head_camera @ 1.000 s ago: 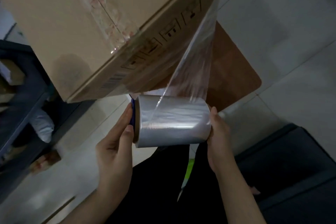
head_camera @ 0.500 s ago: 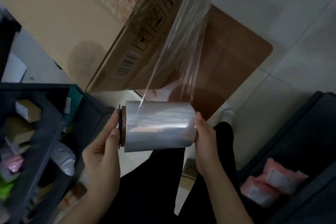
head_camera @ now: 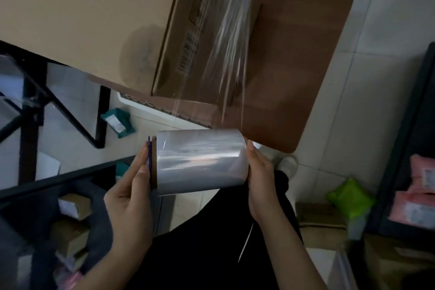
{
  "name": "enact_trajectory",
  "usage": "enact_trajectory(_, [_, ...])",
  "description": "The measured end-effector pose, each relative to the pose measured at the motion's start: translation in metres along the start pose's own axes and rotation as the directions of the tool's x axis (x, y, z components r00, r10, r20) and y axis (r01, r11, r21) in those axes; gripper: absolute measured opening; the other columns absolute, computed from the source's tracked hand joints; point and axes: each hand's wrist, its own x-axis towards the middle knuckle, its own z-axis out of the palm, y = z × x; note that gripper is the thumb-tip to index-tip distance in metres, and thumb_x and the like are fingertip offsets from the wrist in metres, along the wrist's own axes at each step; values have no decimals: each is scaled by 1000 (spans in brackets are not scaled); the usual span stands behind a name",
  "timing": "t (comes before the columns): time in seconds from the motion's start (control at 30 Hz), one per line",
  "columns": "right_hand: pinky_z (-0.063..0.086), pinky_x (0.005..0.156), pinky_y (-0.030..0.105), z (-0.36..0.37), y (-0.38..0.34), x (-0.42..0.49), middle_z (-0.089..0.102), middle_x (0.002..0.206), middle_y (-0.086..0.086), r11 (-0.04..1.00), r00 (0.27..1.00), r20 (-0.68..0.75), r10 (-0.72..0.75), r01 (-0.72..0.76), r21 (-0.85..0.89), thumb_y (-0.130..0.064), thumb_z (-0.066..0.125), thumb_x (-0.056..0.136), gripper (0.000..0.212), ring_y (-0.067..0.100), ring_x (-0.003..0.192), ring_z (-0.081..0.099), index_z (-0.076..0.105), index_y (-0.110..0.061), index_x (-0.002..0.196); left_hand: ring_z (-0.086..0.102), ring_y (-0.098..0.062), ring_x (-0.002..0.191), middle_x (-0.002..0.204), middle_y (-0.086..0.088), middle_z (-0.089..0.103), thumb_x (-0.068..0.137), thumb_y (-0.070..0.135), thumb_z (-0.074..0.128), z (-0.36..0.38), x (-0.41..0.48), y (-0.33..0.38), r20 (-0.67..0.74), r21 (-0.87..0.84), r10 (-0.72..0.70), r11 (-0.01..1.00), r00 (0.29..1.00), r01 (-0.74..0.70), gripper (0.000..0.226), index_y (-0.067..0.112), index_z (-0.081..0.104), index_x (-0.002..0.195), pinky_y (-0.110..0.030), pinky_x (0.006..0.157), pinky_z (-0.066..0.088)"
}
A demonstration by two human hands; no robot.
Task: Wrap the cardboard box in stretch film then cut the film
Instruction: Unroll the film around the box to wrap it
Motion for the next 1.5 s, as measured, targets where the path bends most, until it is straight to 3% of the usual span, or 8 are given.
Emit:
enact_trajectory(0.43, [36,115,42,75,80,7,55,143,10,972,995,-98,-15,37,231,-26,48,100,40,22,130,52,56,-9,136,56,-11,122,124,11,65,93,21,46,-76,87,-30,325,109,117,981,938,-160,38,9,59,127,-34,103,43])
enact_trajectory(0.53, [35,116,44,102,101,11,56,141,11,947,991,-137,-6,50,318,-24,50,99,41,25,131,52,56,-7,136,58,-10,118,122,19,64,95,16,46,-91,117,-27,389,148,155,962,908,-228,35,17,61,126,-23,90,51])
enact_trajectory(0.67, [37,114,46,130,118,15,59,138,15,908,986,-161,-38,102,407,-26,51,99,42,27,130,54,57,-4,134,63,-10,111,121,11,67,91,25,45,-100,147,-26,420,186,183,941,889,-282,38,19,63,124,-50,76,56])
enact_trajectory(0.8, [39,113,47,148,132,23,63,133,15,876,975,-200,-96,178,448,-24,48,100,39,28,125,58,60,-4,130,59,7,109,125,4,64,91,19,46,-107,160,-30,485,165,260,910,835,-380,36,15,60,124,-9,86,46])
enact_trajectory(0.9, [45,107,47,164,141,23,71,117,14,841,962,-215,-169,254,478,-24,44,102,31,31,116,64,70,-11,112,57,6,114,121,25,61,86,34,48,-118,177,-32,551,136,286,896,784,-422,40,21,60,122,-7,89,43])
enact_trajectory(1.13, [55,72,15,227,163,35,78,86,-3,747,901,-357,-246,411,523,-22,43,103,40,7,82,72,78,-17,85,57,12,107,114,24,66,88,25,51,-143,250,-28,676,130,264,876,688,-464,27,39,67,106,-4,82,43])
enact_trajectory(1.27, [53,71,12,268,180,44,79,89,-7,657,869,-414,-273,482,579,-17,42,103,45,3,86,73,81,-24,83,60,13,100,101,35,67,86,38,49,-149,289,-21,742,187,221,838,633,-513,29,56,68,96,-9,77,49])
enact_trajectory(1.5, [56,88,29,325,210,55,76,109,7,506,826,-491,-277,560,656,-27,42,103,35,21,106,71,76,-19,107,58,-16,115,121,-20,65,92,13,46,-175,331,-23,842,61,315,750,437,-659,36,-6,62,119,-10,94,43])
